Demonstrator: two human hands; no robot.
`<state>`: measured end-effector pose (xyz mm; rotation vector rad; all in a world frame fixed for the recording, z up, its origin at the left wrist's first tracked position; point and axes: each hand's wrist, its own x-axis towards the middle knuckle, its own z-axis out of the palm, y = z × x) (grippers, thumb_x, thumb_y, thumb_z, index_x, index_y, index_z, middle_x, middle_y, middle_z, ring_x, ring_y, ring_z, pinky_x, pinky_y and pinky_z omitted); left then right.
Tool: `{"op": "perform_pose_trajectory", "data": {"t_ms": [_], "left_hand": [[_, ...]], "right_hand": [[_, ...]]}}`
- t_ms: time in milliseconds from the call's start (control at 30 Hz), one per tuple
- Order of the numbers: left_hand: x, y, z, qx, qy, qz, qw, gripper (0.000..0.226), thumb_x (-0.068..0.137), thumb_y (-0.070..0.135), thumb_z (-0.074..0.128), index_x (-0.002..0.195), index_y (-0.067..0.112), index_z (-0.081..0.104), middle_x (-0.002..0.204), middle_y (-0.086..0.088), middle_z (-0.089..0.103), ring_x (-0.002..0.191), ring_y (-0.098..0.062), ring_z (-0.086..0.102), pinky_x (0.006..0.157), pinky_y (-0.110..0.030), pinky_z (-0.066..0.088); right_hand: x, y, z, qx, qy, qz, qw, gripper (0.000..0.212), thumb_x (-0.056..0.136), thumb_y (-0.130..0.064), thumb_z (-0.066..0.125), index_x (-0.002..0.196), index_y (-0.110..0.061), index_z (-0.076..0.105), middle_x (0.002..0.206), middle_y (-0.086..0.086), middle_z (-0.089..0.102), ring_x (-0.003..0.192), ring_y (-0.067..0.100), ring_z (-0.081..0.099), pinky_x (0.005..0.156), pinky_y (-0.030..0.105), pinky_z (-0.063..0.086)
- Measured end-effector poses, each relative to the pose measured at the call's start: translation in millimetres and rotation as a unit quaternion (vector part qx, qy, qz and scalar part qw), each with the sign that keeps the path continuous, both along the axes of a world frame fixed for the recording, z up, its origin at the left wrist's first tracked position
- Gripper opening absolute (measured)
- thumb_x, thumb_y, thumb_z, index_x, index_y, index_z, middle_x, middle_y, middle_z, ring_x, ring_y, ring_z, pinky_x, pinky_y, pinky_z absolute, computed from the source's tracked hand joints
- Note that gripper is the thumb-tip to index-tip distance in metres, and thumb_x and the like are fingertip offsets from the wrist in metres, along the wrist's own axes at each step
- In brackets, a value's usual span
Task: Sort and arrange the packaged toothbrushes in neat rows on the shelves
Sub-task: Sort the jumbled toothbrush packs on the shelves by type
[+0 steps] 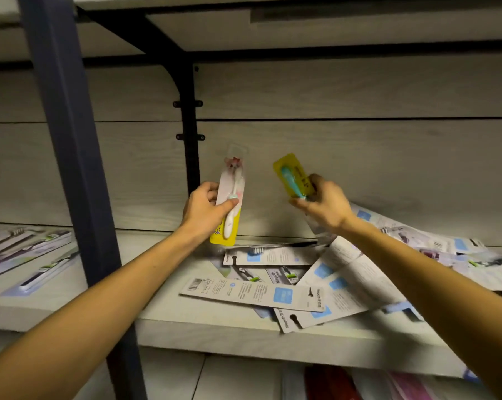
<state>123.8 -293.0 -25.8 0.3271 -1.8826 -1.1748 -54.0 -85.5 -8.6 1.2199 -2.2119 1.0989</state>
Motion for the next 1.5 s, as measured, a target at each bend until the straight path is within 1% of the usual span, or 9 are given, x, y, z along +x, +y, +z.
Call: {"op": "perform_pose_trajectory", "data": {"t_ms": [167,300,467,700,800,1000,1133,1400,1500], "left_hand": [[19.4,18.3,-1.1,-0.066,0.01,0.027,0.997,0.027,0.08,0.029,0.08,0.098,0.026,0.06,0.096,0.01,0.074,0.088,-0.013,0.072,0.081,-0.046,0.059],[32.3,37.3,0.2,-0.129,-0.028,0.109,0.985,0.027,0.08,0.038,0.076,0.099,0.026,0.06,0.094,0.012,0.073,0.088,-0.018,0.07,0.076,-0.041,0.057],[54.0,58.0,4.2,-0.137,-0.016,0.101,0.985,0.027,0.08,0.036,0.079,0.096,0.023,0.062,0.093,0.011,0.074,0.084,-0.014,0.07,0.074,-0.04,0.058],[98.1,68.7,6.8,-0.193,0.002,0.12,0.974,0.043,0.09,0.042,0.068,0.124,0.038,0.042,0.121,0.009,0.07,0.095,-0.023,0.071,0.077,-0.044,0.058],[127.4,72.0,2.6,-0.252,0.022,0.133,0.958,0.048,0.094,0.041,0.065,0.132,0.037,0.036,0.129,0.005,0.067,0.094,-0.024,0.072,0.071,-0.045,0.06],[204.4,46.0,12.1,-0.356,0.079,0.163,0.917,0.056,0.092,0.04,0.064,0.138,0.029,0.034,0.125,-0.005,0.069,0.082,-0.021,0.075,0.056,-0.038,0.061],[256.4,2.6,14.4,-0.323,0.094,0.237,0.911,0.056,0.09,0.042,0.066,0.136,0.032,0.035,0.119,0.001,0.071,0.084,-0.022,0.074,0.061,-0.041,0.062],[363.5,-136.5,0.5,-0.198,0.053,0.288,0.935,0.05,0.09,0.048,0.064,0.132,0.043,0.037,0.11,0.023,0.069,0.087,-0.011,0.072,0.068,-0.043,0.06],[406.9,-202.6,-2.5,-0.132,0.0,0.272,0.953,0.046,0.091,0.041,0.068,0.128,0.043,0.041,0.11,0.015,0.071,0.091,-0.016,0.072,0.076,-0.045,0.059]], "right_hand": [[34.4,16.0,7.9,-0.139,0.038,-0.043,0.989,0.037,0.082,-0.053,0.071,0.096,-0.023,0.052,0.083,-0.005,0.065,0.073,0.023,0.061,0.062,0.036,0.048],[62.5,23.8,17.9,-0.228,-0.049,-0.017,0.972,0.036,0.082,-0.043,0.077,0.097,-0.016,0.059,0.088,0.002,0.069,0.079,0.026,0.067,0.073,0.049,0.057],[88.7,37.6,25.5,-0.276,-0.135,0.016,0.952,0.035,0.088,-0.041,0.072,0.103,-0.011,0.063,0.089,0.005,0.071,0.078,0.019,0.067,0.081,0.051,0.056],[122.0,22.8,18.3,-0.33,-0.249,0.076,0.907,0.029,0.095,-0.04,0.061,0.099,-0.012,0.059,0.084,0.007,0.064,0.075,0.02,0.059,0.078,0.05,0.053],[147.7,6.5,12.4,-0.351,-0.232,0.095,0.902,0.02,0.096,-0.036,0.058,0.089,-0.018,0.055,0.077,-0.003,0.057,0.07,0.014,0.052,0.073,0.041,0.047],[216.0,-26.0,12.2,-0.344,-0.13,0.185,0.912,0.033,0.092,-0.048,0.058,0.093,-0.016,0.054,0.072,-0.006,0.059,0.062,0.006,0.05,0.061,0.034,0.048],[278.6,-68.2,13.6,-0.331,-0.076,0.249,0.907,0.031,0.094,-0.049,0.057,0.105,-0.021,0.053,0.085,-0.017,0.064,0.071,0.002,0.06,0.063,0.018,0.051],[396.0,-204.6,14.1,-0.308,-0.031,0.285,0.907,0.026,0.094,-0.048,0.059,0.107,-0.028,0.05,0.083,-0.012,0.062,0.07,0.012,0.063,0.061,0.033,0.055],[426.8,-269.5,3.1,-0.251,-0.041,0.276,0.927,0.027,0.094,-0.055,0.056,0.104,-0.032,0.048,0.078,-0.015,0.06,0.064,0.008,0.058,0.057,0.029,0.051]]}}
